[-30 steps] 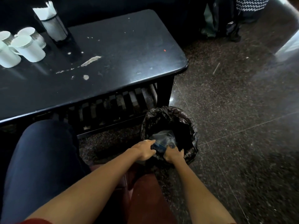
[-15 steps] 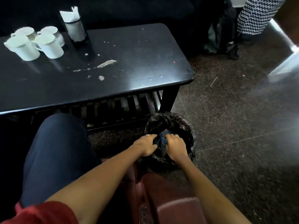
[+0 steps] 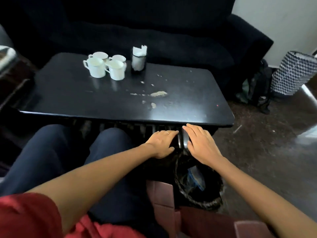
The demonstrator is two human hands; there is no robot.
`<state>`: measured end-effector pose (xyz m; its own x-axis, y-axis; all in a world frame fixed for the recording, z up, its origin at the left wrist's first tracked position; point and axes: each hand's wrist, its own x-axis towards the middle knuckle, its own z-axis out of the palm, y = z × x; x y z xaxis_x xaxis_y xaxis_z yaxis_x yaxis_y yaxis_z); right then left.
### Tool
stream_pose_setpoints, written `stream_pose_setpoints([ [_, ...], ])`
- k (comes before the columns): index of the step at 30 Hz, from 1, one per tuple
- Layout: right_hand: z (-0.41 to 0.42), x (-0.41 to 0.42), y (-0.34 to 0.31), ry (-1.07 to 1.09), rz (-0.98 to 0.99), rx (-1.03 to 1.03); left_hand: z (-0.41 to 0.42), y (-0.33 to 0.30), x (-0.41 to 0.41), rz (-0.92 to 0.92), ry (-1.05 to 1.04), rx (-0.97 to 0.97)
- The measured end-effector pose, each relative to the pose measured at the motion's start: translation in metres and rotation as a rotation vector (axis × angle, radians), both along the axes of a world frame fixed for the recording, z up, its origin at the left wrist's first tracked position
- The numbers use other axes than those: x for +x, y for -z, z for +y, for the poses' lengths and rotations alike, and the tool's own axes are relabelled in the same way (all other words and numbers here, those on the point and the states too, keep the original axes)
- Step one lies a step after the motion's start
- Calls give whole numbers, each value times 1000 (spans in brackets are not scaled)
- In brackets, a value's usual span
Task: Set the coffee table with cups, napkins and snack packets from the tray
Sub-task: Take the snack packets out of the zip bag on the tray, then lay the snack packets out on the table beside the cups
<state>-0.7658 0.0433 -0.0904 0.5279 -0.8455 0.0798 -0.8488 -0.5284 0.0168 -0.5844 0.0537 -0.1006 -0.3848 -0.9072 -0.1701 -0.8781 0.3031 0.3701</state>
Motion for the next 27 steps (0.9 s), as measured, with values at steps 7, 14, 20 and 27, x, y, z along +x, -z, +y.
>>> stream_pose_setpoints([
  [7, -20, 86, -80, -257, 163, -24, 4, -77, 112, -8, -98, -199],
  [14, -12, 220, -129, -522, 99, -178, 33, -135, 240, 29, -416, -333],
  [20, 7, 332, -142, -817, 75, -359, 70, -137, 352, 167, -908, -418],
  [27, 27, 449, -138, -991, 77, -355, 93, -146, 426, 854, -1748, -536],
])
